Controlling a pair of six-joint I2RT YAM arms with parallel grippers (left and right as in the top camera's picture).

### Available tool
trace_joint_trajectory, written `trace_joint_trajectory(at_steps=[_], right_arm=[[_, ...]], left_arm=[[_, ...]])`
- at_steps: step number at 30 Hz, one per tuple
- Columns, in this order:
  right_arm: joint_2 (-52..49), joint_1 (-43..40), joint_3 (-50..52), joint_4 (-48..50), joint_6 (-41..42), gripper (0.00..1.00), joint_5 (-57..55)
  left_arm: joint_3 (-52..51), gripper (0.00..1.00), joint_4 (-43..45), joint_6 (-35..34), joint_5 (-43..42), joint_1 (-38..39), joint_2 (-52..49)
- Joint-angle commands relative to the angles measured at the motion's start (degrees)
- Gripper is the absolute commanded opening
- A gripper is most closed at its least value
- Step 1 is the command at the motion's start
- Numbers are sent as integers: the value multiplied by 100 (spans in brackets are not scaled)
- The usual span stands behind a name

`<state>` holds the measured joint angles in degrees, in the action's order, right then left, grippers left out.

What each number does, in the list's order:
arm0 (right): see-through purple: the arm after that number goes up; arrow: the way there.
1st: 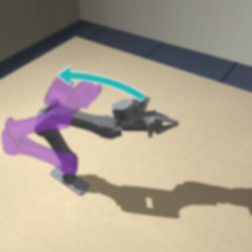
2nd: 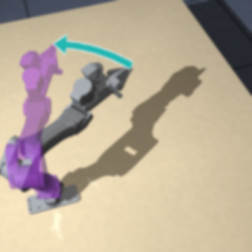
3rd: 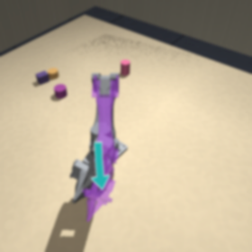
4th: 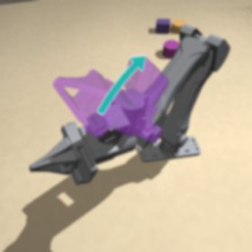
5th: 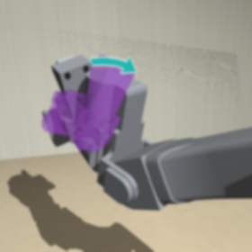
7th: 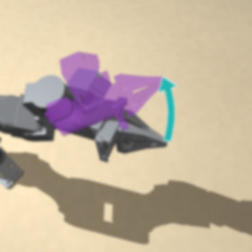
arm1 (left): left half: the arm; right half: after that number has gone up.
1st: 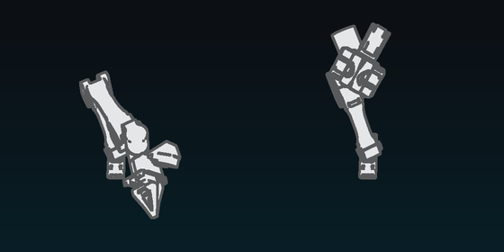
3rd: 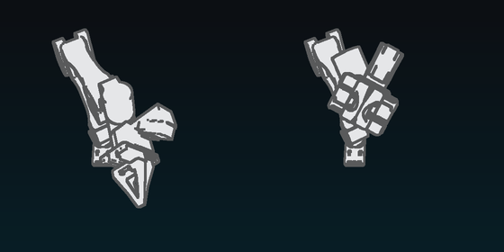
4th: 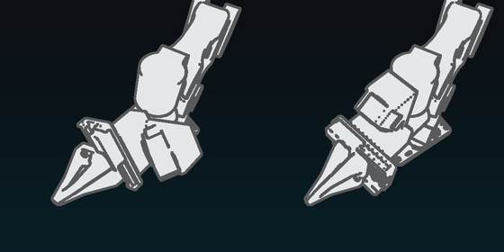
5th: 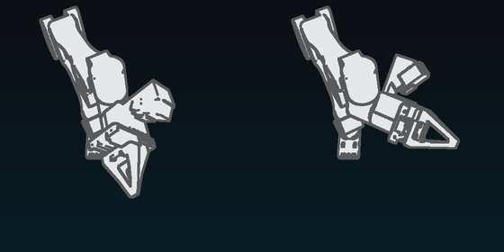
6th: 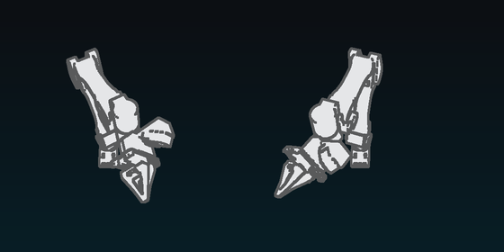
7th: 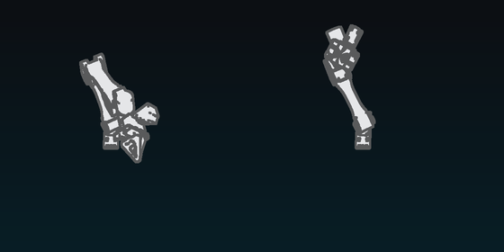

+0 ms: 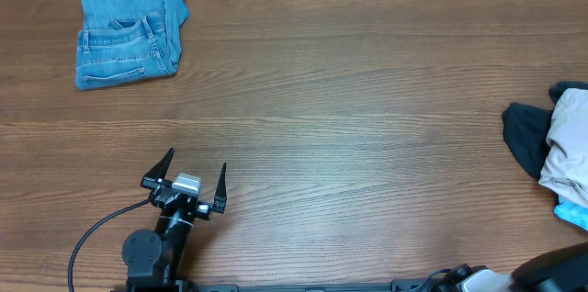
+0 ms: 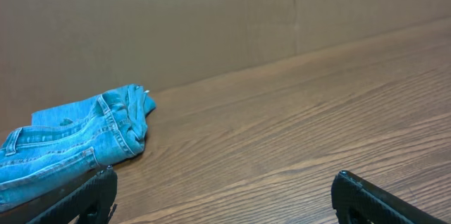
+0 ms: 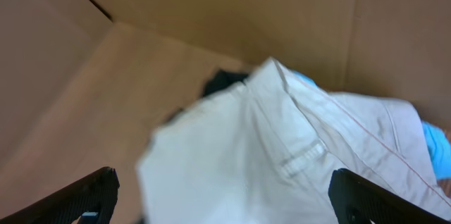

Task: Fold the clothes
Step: 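Grasp the beige khaki pants from the pile with the right gripper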

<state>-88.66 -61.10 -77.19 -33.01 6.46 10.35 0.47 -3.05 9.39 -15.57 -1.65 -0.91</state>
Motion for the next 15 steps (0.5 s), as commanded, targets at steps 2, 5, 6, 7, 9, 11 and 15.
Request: trace_joint_trajectory(at_steps=[2, 5, 6, 7, 9, 11, 15], right_arm=[[-479, -181, -105, 66, -826, 100, -92], [-693, -243, -105, 142, -872, 100, -691], [-772, -262, -105, 144, -977, 100, -713], [-874, -278, -105, 140, -973, 100, -730], [-1091, -278, -98, 140, -970, 100, -732], [-1248, -280, -94, 170, -968, 100, -732], [-1510, -280, -87, 214, -968, 100, -730]], left_arm=[[-20, 100, 9, -42, 57, -48, 55], [-20, 100, 9, -42, 57, -48, 55], [-20, 100, 9, -42, 57, -48, 55], [-20, 100, 9, -42, 57, -48, 55], [-20, 100, 9, -42, 57, -48, 55], [-20, 100, 9, -42, 57, -48, 55], [-20, 100, 9, -42, 57, -48, 55]])
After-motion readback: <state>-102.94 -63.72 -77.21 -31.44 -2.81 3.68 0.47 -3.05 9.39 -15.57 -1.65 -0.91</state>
